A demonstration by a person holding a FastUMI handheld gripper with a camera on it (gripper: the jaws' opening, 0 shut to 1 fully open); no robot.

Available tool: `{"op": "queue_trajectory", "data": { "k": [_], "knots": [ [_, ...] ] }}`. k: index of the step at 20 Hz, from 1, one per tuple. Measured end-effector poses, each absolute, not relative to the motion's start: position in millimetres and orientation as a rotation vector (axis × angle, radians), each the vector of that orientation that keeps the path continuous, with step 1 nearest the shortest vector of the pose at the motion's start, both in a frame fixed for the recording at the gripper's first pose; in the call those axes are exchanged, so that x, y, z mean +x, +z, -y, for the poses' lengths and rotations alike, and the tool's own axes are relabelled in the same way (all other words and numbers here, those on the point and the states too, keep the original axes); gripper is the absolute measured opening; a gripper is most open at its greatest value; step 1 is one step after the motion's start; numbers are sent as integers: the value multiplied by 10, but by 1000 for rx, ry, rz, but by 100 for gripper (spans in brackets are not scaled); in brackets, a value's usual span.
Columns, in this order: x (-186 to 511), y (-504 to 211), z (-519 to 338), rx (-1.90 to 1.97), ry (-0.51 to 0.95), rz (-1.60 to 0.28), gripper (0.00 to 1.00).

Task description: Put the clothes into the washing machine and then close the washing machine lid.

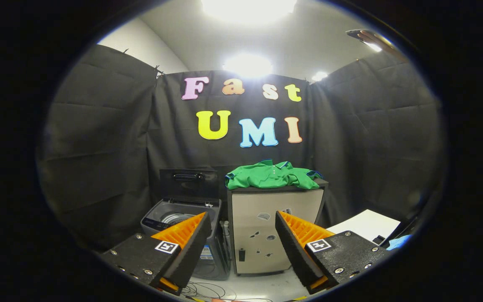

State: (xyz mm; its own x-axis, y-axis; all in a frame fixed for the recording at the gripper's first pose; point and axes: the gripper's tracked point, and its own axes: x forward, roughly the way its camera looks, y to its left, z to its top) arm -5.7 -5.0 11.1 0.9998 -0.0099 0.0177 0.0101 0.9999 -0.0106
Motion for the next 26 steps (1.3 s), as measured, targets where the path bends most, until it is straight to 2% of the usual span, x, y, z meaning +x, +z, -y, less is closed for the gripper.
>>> {"op": "queue_trajectory", "data": {
  "k": [26],
  "knots": [
    [-15, 83, -48, -2, 9, 1, 95]
  ]
}}
